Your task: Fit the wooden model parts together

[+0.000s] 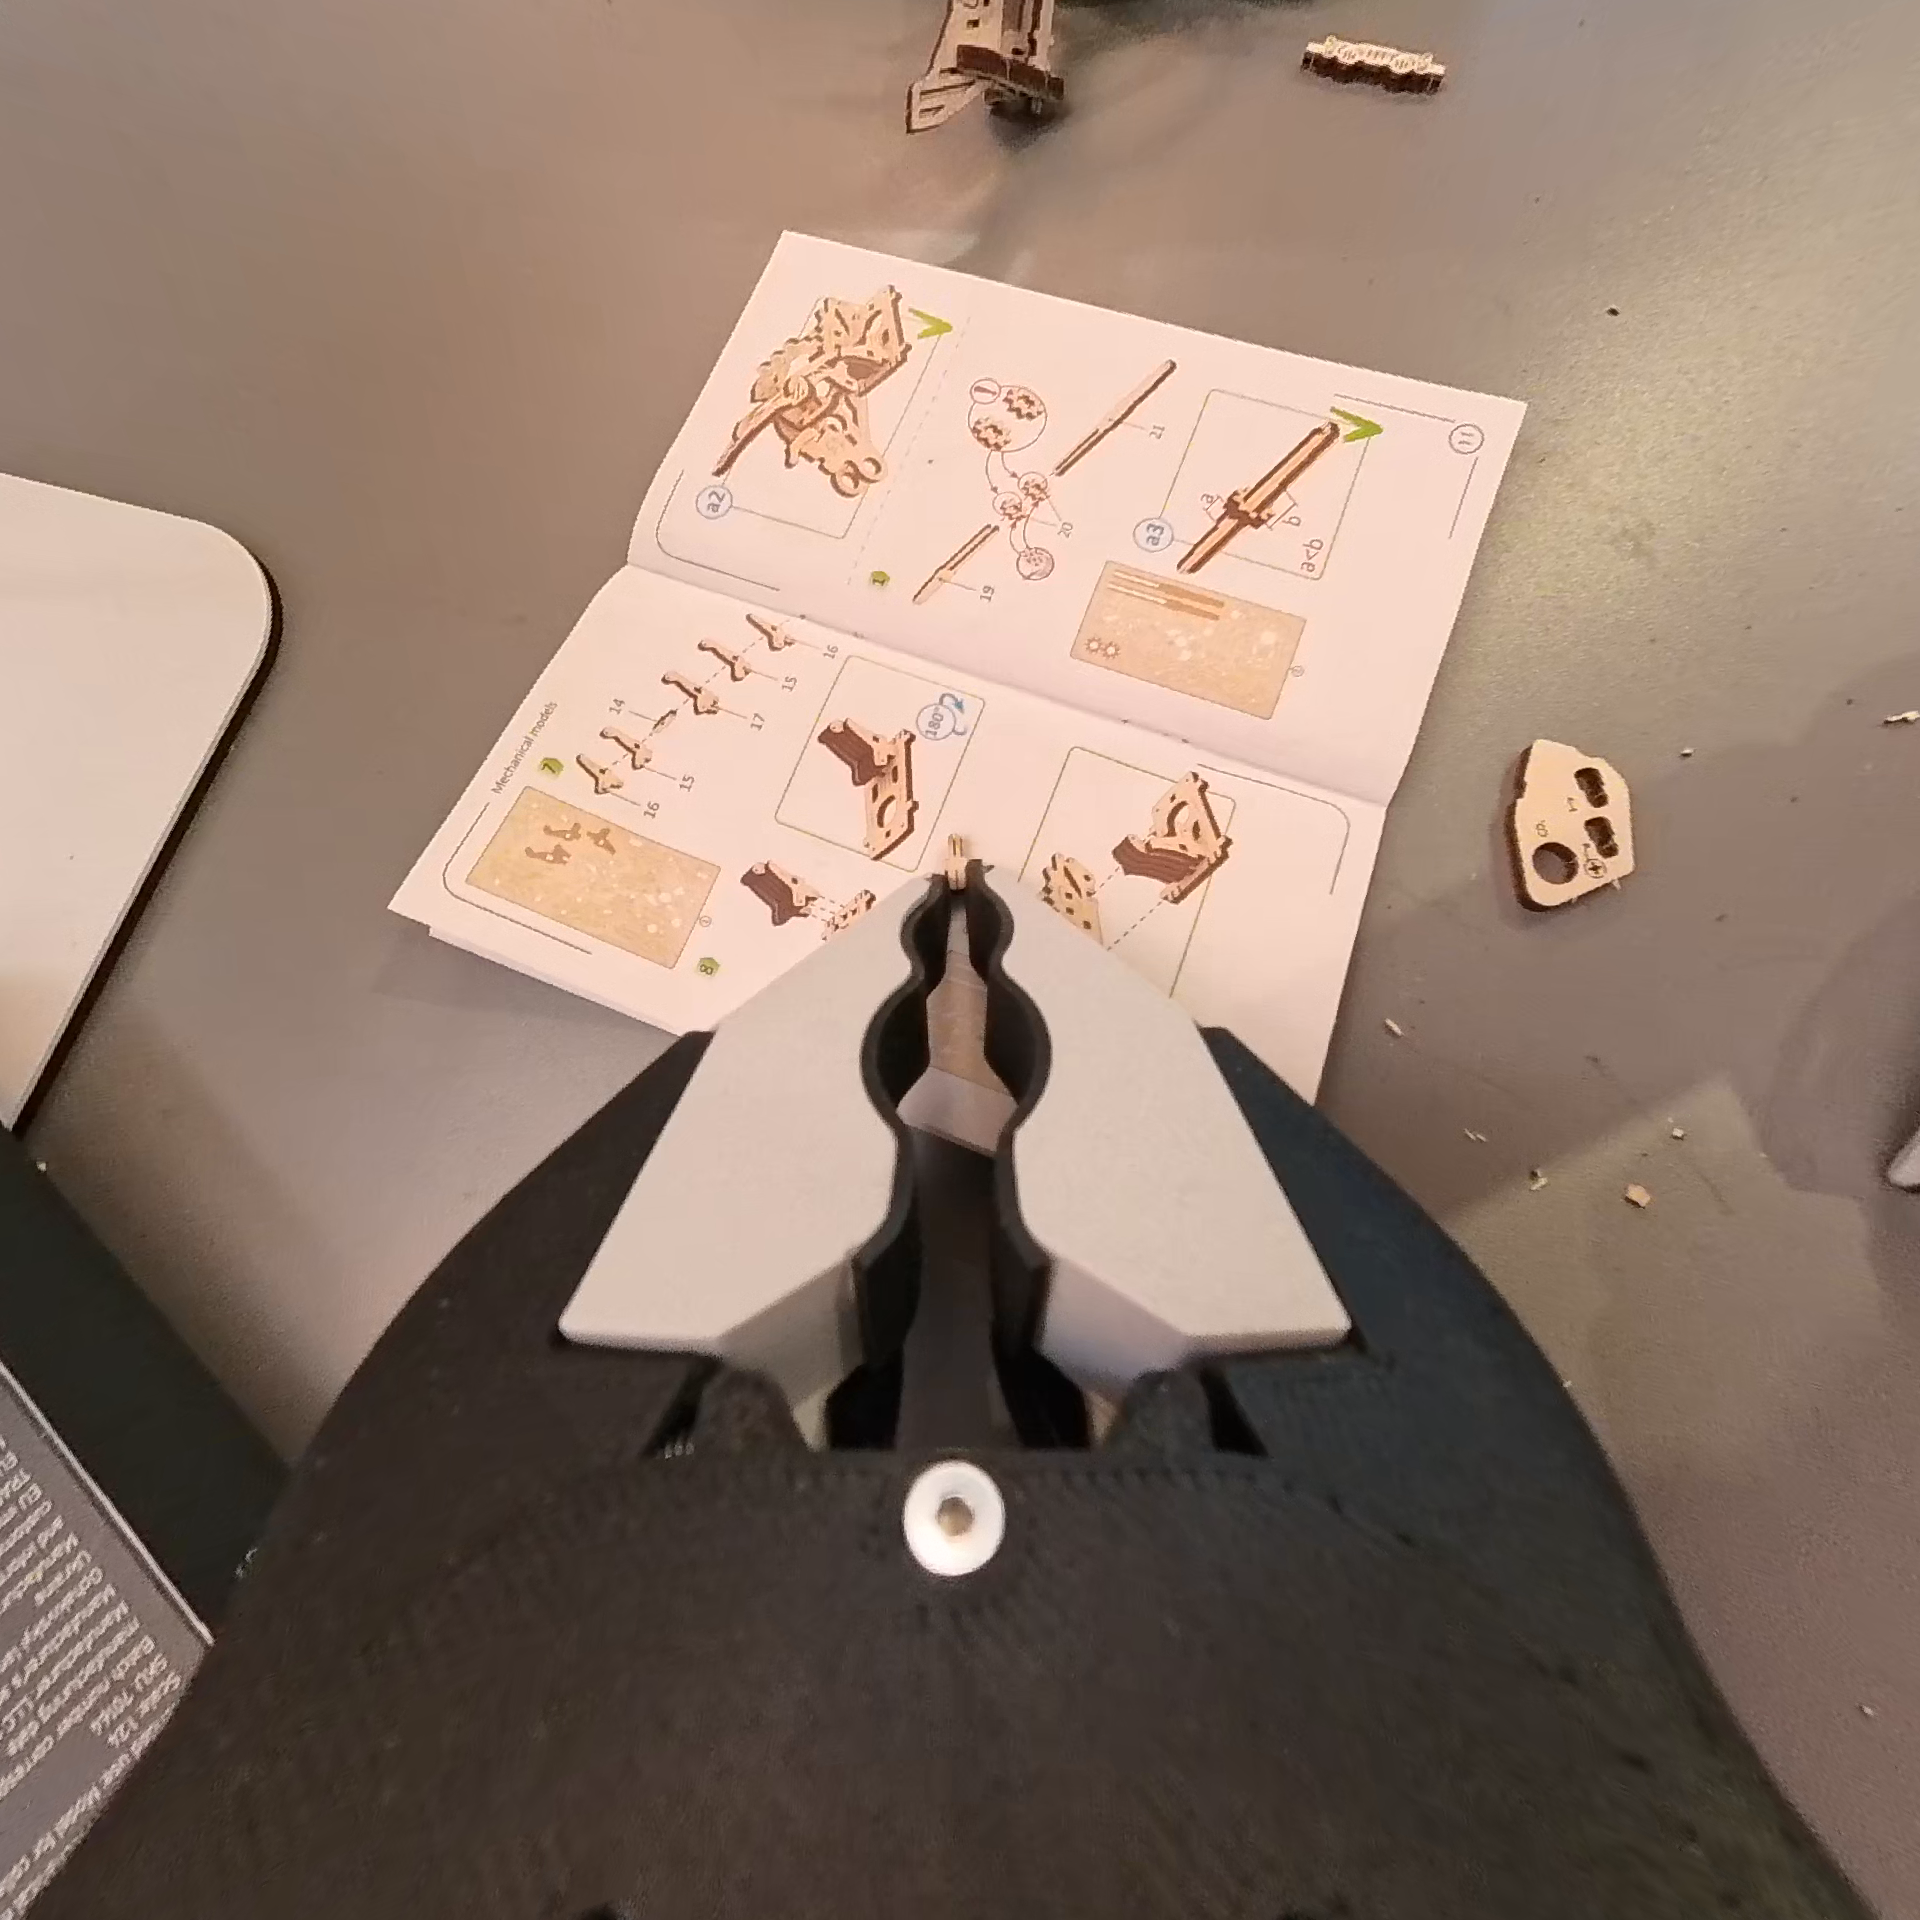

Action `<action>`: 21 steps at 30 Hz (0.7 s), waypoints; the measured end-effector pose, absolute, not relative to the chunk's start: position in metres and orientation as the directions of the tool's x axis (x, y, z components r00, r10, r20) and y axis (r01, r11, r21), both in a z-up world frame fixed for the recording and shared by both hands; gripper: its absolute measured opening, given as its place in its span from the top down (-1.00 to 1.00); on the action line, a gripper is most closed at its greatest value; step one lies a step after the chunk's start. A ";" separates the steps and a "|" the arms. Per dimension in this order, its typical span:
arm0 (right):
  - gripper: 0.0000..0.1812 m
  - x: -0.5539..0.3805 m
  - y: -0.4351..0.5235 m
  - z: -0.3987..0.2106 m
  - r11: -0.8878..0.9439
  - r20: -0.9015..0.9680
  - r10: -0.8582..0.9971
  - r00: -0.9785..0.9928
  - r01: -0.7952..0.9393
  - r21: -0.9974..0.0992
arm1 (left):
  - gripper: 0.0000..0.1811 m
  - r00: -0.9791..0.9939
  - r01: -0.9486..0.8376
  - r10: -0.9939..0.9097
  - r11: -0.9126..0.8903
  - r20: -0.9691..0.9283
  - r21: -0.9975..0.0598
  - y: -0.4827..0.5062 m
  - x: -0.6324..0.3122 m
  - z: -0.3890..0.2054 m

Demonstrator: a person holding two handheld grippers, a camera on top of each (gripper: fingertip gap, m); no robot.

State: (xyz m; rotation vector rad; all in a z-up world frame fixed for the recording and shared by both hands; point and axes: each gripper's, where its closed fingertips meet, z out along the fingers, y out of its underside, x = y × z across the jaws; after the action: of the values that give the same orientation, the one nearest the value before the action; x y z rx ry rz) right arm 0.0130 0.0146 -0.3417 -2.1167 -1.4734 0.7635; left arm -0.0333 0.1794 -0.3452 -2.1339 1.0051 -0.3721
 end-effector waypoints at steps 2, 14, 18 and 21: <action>0.77 0.014 0.016 -0.341 -0.328 -0.180 0.943 0.280 0.692 -0.643 | 0.99 0.652 -0.544 -0.757 -0.423 -0.047 -0.725 0.179 -0.033 -0.345; 0.77 0.018 0.021 -0.341 -0.352 -0.186 0.933 0.307 0.674 -0.650 | 0.99 0.652 -0.543 -0.757 -0.423 -0.047 -0.725 0.180 -0.033 -0.345; 0.75 0.017 0.021 -0.341 -0.356 -0.187 0.931 0.312 0.671 -0.651 | 0.99 0.652 -0.544 -0.757 -0.423 -0.048 -0.725 0.180 -0.033 -0.345; 0.75 0.017 0.022 -0.342 -0.360 -0.189 0.930 0.316 0.669 -0.650 | 0.99 0.652 -0.544 -0.757 -0.423 -0.047 -0.725 0.180 -0.033 -0.345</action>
State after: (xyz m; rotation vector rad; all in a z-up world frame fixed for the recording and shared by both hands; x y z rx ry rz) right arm 0.0170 0.0216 -0.3418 -2.1311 -1.4129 0.7607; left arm -0.0329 0.1803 -0.3455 -2.1337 1.0051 -0.3719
